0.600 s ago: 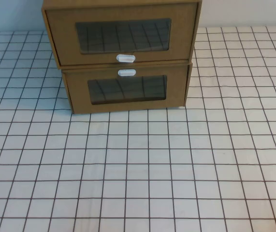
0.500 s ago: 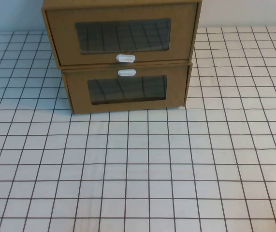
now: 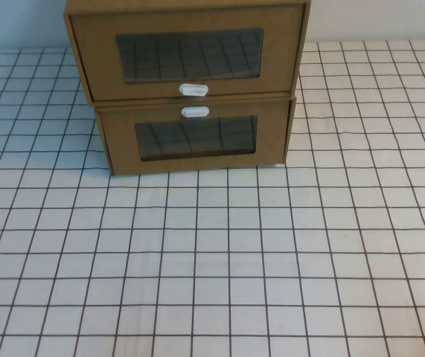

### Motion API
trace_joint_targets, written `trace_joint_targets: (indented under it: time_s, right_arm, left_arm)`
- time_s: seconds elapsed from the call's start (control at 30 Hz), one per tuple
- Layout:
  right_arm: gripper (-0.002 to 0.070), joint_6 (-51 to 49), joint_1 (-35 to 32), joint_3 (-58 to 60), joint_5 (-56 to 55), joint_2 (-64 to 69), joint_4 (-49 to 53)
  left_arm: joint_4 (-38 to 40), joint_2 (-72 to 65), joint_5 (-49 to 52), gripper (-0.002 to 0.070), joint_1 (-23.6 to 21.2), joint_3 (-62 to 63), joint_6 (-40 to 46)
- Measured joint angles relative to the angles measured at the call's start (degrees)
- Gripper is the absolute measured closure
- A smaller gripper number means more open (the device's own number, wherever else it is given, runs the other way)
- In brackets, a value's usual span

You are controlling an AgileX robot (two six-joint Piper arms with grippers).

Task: Open the shoe box
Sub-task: 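Pull the top drawer of the cardboard box fully open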

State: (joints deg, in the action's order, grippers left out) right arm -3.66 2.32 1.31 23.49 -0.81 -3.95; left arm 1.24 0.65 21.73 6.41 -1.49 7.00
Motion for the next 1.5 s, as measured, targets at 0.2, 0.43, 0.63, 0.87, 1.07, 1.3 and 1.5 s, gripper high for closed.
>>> trace_joint_targets:
  time_s: [0.2,0.43,0.63,0.87,1.07,1.3,1.5]
  right_arm:
    - [0.0692,0.0,0.0,0.0,0.0,0.0,0.0]
    - [0.0692,0.0,0.0,0.0,0.0,0.0,0.0]
    - [0.0692,0.0,0.0,0.0,0.0,0.0,0.0]
    - [0.0692,0.0,0.0,0.0,0.0,0.0,0.0]
    - [0.0692,0.0,0.0,0.0,0.0,0.0,0.0]
    - [0.0692,0.0,0.0,0.0,0.0,0.0,0.0]
    - [0.0692,0.0,0.0,0.0,0.0,0.0,0.0]
  left_arm:
    - [0.42,0.0,-1.54,0.0677,0.0,0.0,-0.12]
    - [7.55,0.0,-10.85,0.0677,0.0,0.0,-0.69]
    - [9.19,0.0,-12.23,0.0677,0.0,0.0,-0.69]
    - [17.44,0.0,-15.31,0.0677,0.0,0.0,-5.0]
    - [22.61,0.0,-20.04,0.0677,0.0,0.0,-7.33]
    - [23.43,-1.27,-16.16,0.0677,0.0,2.7,-8.08]
    - [23.43,-14.88,-4.87,0.0677,0.0,15.86,-7.0]
